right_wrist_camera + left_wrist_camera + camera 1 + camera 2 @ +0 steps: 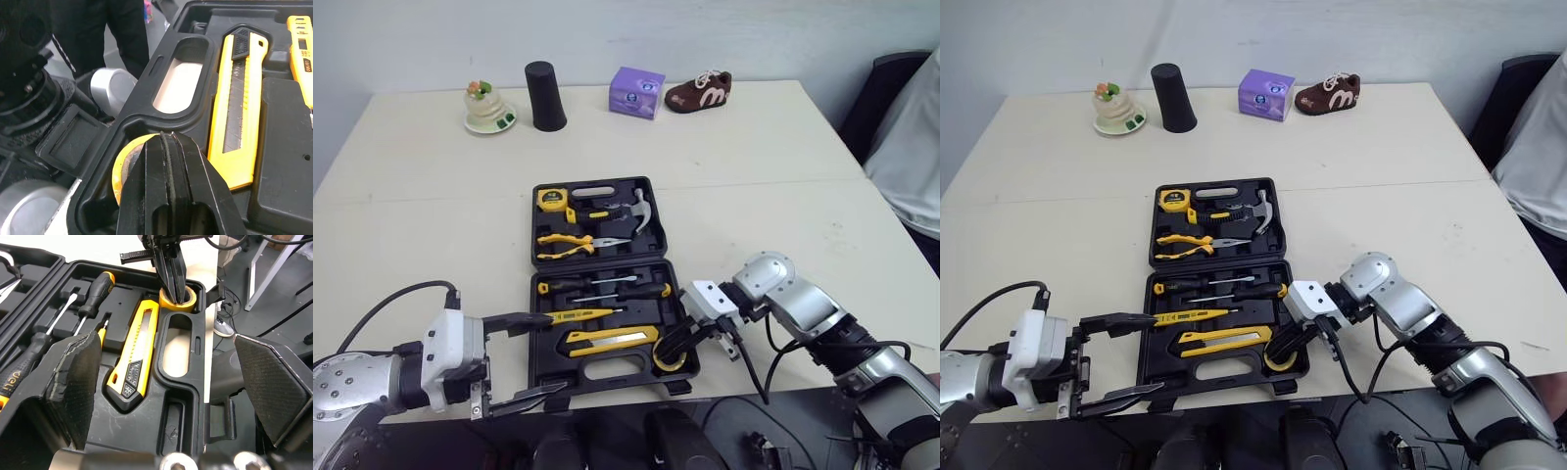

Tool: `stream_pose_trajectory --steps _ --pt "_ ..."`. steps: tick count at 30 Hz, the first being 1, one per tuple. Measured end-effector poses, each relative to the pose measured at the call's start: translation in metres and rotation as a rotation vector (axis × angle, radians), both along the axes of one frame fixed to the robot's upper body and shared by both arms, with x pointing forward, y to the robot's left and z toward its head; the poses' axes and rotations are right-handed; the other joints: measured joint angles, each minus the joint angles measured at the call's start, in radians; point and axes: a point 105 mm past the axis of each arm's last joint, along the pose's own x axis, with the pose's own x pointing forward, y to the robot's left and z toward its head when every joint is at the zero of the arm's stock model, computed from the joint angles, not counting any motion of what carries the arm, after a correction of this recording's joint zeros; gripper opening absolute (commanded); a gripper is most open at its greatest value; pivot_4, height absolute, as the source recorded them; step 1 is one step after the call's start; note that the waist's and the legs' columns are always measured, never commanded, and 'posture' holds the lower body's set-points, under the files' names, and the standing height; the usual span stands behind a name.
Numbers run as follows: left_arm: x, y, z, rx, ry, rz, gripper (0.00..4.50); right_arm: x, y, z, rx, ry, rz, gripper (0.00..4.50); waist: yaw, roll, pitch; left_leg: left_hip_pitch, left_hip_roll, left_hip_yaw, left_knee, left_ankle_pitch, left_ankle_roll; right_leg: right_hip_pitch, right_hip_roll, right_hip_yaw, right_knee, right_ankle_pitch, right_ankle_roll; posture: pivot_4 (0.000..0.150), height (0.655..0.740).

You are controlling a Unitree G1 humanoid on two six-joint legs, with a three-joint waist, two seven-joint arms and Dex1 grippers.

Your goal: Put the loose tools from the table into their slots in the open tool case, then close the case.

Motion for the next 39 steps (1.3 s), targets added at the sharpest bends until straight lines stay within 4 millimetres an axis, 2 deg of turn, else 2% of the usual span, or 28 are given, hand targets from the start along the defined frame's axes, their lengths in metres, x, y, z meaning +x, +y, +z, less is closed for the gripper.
stream_pose_trajectory --steps 2,3,6,8,13,16,17,18,19,21,23,25,27,29,33,35,39 --pt "0.0 0.0 -0.001 0.0 0.005 -0.002 4.5 0.0 -0.002 -0.002 0.013 -0.058 0.026 0.05 0.002 -0.002 -0.001 0.004 0.0 -0.001 -0.001 0.0 0.0 0.005 0.0 0.0 -0.002 0.0 0.0 0.15 0.74" --pt "-0.001 0.001 -0.001 0.0 0.008 -0.001 4.5 0.001 -0.003 -0.004 0.025 -0.09 0.038 0.05 0.002 -0.002 -0.001 0.011 0.0 -0.001 -0.002 -0.001 -0.001 0.013 0.001 -0.001 -0.006 0.0 0.0 0.15 0.74" --pt "-0.001 0.002 -0.002 0.003 0.011 0.008 4.5 0.003 -0.004 -0.011 0.055 -0.063 -0.003 0.05 0.004 -0.006 -0.004 0.031 0.001 -0.001 -0.008 -0.005 -0.002 0.035 0.0 -0.002 -0.014 0.0 -0.002 0.15 0.74" --pt "-0.001 0.003 -0.002 0.004 0.009 0.012 4.5 0.006 -0.005 -0.011 0.047 -0.033 -0.032 0.05 0.006 -0.007 -0.005 0.035 0.001 -0.001 -0.011 -0.007 -0.001 0.04 -0.002 -0.004 -0.019 0.001 -0.005 0.15 0.74" --pt "-0.002 0.008 -0.004 0.008 0.017 0.05 4.5 0.01 -0.003 -0.007 0.031 0.068 -0.112 0.05 0.005 -0.009 -0.007 0.036 0.002 -0.002 -0.015 -0.007 -0.002 0.04 -0.002 -0.007 -0.021 0.002 -0.007 0.15 0.74" --pt "0.002 0.018 -0.002 -0.013 -0.005 0.137 4.5 0.008 -0.011 0.001 0.022 0.159 -0.179 0.05 0.015 -0.004 -0.004 0.027 0.001 -0.002 -0.015 -0.006 -0.002 0.03 -0.002 -0.007 -0.019 0.002 -0.007 0.15 0.74" --pt "0.006 0.025 0.001 -0.063 -0.014 0.213 4.5 0.008 -0.018 0.007 0.018 0.185 -0.212 0.05 0.019 -0.002 -0.002 0.025 0.001 -0.002 -0.015 -0.006 -0.002 0.028 -0.002 -0.007 -0.019 0.002 -0.007 0.15 0.74" --pt "0.015 0.047 0.006 -0.146 -0.012 0.368 4.5 0.013 -0.031 0.023 0.028 0.195 -0.282 0.05 0.023 0.0 -0.001 0.021 0.001 -0.002 -0.015 -0.006 -0.002 0.024 -0.002 -0.007 -0.019 0.002 -0.007 0.15 0.74" --pt "0.018 0.053 0.007 -0.165 -0.012 0.409 4.25 0.017 -0.034 0.029 0.034 0.186 -0.301 0.01 0.023 0.0 -0.001 0.018 0.002 -0.003 -0.014 -0.006 -0.002 0.022 -0.001 -0.007 -0.019 0.002 -0.007 0.15 0.74" --pt "0.027 0.067 0.016 -0.245 -0.036 0.51 3.76 0.038 -0.039 0.048 0.087 0.113 -0.398 0.0 0.022 -0.001 -0.001 0.011 0.002 -0.004 -0.011 -0.005 -0.003 0.015 0.0 -0.007 -0.017 0.002 -0.007 0.15 0.74" --pt "0.034 0.078 0.022 -0.265 -0.072 0.582 2.86 0.062 -0.048 0.059 0.126 0.027 -0.52 0.0 0.021 -0.001 -0.002 0.01 0.002 -0.003 -0.01 -0.004 -0.003 0.013 0.001 -0.006 -0.017 0.002 -0.006 0.15 0.74" --pt "0.043 0.091 0.017 -0.25 -0.058 0.661 1.85 0.088 -0.066 0.055 0.15 -0.051 -0.667 0.0 0.02 -0.001 -0.002 0.01 0.002 0.001 -0.01 -0.005 -0.003 0.012 0.001 -0.004 -0.018 0.002 -0.006 0.15 0.74" --pt "0.053 0.096 0.006 -0.23 -0.015 0.708 0.95 0.103 -0.077 0.044 0.153 -0.073 -0.77 0.0 0.021 -0.001 -0.002 0.01 0.002 0.003 -0.01 -0.005 -0.002 0.011 0.001 -0.002 -0.017 0.002 -0.006 0.15 0.74" --pt "0.061 0.094 -0.003 -0.217 0.017 0.719 0.07 0.108 -0.081 0.034 0.14 -0.076 -0.807 0.0 0.021 -0.001 -0.001 0.009 0.002 0.005 -0.01 -0.005 -0.002 0.009 0.001 0.0 -0.017 0.002 -0.005 0.15 0.74" --pt "0.087 0.085 -0.015 -0.184 0.04 0.722 0.03 0.118 -0.086 0.016 0.091 -0.135 -0.853 0.0 0.019 0.0 -0.001 0.009 0.003 0.008 -0.009 -0.005 -0.003 0.007 0.003 0.001 -0.014 0.002 -0.004 0.15 0.74" --pt "0.104 0.079 -0.021 -0.176 0.056 0.725 0.03 0.123 -0.074 0.016 0.105 -0.14 -0.854 0.0 0.014 0.0 -0.001 0.01 0.004 0.01 -0.007 -0.004 -0.004 0.006 0.004 0.003 -0.011 0.002 -0.004 0.15 0.74" --pt "0.113 0.064 -0.044 -0.135 0.148 0.695 0.03 0.124 -0.063 0.014 0.121 -0.129 -0.841 0.0 -0.004 0.0 -0.001 0.011 0.006 0.011 -0.006 -0.004 -0.005 0.006 0.005 0.004 -0.008 0.002 -0.003 0.15 0.74"
